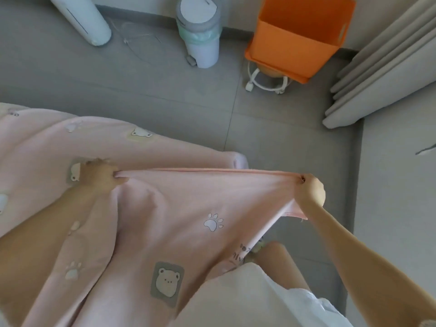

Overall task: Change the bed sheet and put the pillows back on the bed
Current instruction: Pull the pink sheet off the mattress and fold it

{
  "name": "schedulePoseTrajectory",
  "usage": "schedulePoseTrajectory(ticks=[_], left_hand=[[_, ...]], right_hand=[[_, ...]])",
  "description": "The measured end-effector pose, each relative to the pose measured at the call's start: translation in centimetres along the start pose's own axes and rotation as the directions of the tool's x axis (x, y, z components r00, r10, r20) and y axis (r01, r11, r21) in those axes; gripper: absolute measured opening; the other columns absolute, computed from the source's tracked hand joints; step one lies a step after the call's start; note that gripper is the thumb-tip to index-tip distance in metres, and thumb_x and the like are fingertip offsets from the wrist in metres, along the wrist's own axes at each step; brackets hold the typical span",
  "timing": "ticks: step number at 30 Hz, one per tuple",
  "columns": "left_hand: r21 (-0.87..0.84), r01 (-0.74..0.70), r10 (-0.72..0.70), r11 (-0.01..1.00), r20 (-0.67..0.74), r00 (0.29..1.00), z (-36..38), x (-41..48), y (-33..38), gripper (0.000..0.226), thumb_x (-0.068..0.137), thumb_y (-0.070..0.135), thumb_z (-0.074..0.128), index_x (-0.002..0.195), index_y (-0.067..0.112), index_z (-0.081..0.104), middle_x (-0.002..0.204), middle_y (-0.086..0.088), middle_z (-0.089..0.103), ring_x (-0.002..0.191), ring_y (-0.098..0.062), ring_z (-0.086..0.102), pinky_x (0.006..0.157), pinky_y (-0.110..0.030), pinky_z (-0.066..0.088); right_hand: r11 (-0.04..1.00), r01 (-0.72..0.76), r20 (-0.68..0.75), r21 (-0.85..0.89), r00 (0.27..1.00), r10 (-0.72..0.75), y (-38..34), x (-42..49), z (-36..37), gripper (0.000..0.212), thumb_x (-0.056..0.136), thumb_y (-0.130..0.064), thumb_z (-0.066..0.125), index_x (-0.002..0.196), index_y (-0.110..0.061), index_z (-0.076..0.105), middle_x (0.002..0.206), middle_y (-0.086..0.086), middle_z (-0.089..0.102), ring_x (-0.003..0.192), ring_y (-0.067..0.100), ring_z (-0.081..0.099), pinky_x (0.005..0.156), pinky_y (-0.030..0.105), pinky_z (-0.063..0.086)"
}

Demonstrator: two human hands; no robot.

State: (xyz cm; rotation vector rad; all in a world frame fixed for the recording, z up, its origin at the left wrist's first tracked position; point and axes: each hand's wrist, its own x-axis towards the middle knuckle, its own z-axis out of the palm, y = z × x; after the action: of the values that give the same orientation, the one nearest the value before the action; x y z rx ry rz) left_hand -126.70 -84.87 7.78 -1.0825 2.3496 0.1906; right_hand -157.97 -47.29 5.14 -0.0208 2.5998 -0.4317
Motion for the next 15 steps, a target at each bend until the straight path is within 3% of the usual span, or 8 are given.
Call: schedulePoseTrajectory(ticks=[3,6,9,12,15], left_hand=[[-0.354,0.054,-0.053,0.934,0.011,0.999,1.1,2.4,-0.3,0.038,0.084,0.017,0.070,0.059,0.009,0.043,0.065,-0.009,0.046,0.068,-0.028,0.049,0.060,-0.033,0.027],[-0.466,0.046,-0.068,0.884,-0.030,0.997,0.2,4.5,0.0,0.039,0.085,0.005,0.065,0.059,0.008,0.035,0.059,-0.009,0.038,0.061,-0.025,0.034,0.053,-0.024,0.024],[-0.450,0.029,-0.075,0.892,-0.084,0.994,-1.4,6.5,0.1,0.031,0.085,0.014,0.063,0.061,0.010,0.044,0.062,-0.015,0.047,0.062,-0.020,0.037,0.057,-0.014,0.031],[-0.334,0.018,-0.078,0.942,-0.167,0.983,-4.0,9.8,0.7,0.027,0.081,0.028,0.057,0.066,0.007,0.053,0.065,-0.017,0.055,0.067,-0.033,0.051,0.065,-0.033,0.039],[-0.188,-0.097,0.060,0.977,-0.193,0.979,-7.8,15.6,3.1,0.037,0.078,0.035,0.054,0.075,-0.001,0.062,0.071,-0.025,0.061,0.072,-0.041,0.060,0.066,-0.043,0.045]], right_hand=[[0.999,-0.013,0.058,-0.044,0.998,0.015,-0.5,2.3,1.4,0.033,0.091,-0.006,0.037,0.112,-0.009,0.063,0.108,0.016,0.064,0.094,0.036,0.057,0.071,0.030,0.039],[0.997,0.019,0.132,-0.079,0.991,-0.008,-1.5,4.5,2.8,0.028,0.091,-0.008,0.038,0.103,-0.011,0.063,0.103,0.016,0.065,0.084,0.034,0.054,0.069,0.030,0.038],[0.996,0.050,0.208,-0.079,0.978,-0.033,-2.9,6.7,4.4,0.026,0.090,-0.008,0.040,0.102,-0.011,0.063,0.102,0.014,0.065,0.087,0.035,0.055,0.069,0.030,0.038],[0.996,0.065,0.263,-0.068,0.964,-0.044,-4.4,9.8,5.5,0.023,0.087,-0.005,0.039,0.093,-0.014,0.059,0.099,0.014,0.065,0.085,0.034,0.054,0.069,0.030,0.038],[0.997,0.049,0.261,-0.066,0.965,-0.031,-5.1,14.6,5.3,0.024,0.089,-0.007,0.039,0.099,-0.009,0.061,0.099,0.016,0.065,0.085,0.034,0.054,0.069,0.031,0.039]])
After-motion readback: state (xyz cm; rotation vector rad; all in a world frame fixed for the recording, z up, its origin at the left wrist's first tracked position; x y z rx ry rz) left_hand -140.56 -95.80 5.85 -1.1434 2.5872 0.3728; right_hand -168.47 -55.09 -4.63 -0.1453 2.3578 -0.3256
